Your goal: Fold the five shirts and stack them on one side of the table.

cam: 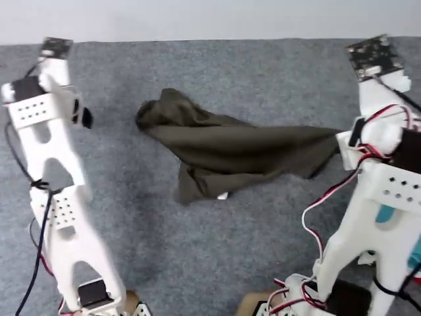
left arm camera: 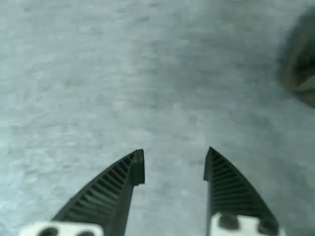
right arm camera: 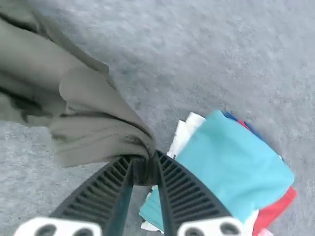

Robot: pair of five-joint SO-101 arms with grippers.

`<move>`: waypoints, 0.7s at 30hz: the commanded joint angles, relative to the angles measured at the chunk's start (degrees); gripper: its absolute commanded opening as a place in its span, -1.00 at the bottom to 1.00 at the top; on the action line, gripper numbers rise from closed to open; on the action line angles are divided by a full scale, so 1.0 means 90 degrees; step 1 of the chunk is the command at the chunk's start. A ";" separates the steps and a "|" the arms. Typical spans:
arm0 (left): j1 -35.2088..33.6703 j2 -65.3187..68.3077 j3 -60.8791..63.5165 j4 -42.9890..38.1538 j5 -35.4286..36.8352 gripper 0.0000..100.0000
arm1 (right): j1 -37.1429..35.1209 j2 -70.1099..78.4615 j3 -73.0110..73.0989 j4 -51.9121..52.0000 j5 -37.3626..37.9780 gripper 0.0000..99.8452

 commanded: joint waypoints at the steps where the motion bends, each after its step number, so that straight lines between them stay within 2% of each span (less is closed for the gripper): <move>1: 0.0713 -0.1211 0.1197 0.0156 0.0020 -0.60 | 0.0142 -0.0249 -0.0293 0.0259 0.0088 -0.98; 8: 0.1963 -0.2989 0.3922 0.0078 -0.0498 -0.60 | 0.0132 -0.0239 -0.0264 0.0259 0.0088 -0.98; 12: 0.2452 -0.3761 0.5192 -0.0342 -0.0596 -0.59 | 0.0132 -0.0239 -0.0254 0.0259 0.0088 -0.98; 17: 0.3458 -0.4210 0.6559 -0.0781 -0.1221 -0.59 | 0.0132 -0.0239 -0.0107 0.0259 0.0088 -0.98; 21: 0.3868 -0.4210 0.7380 -0.1504 -0.1543 -0.53 | 0.0132 -0.0298 0.0254 0.0259 0.0088 -0.98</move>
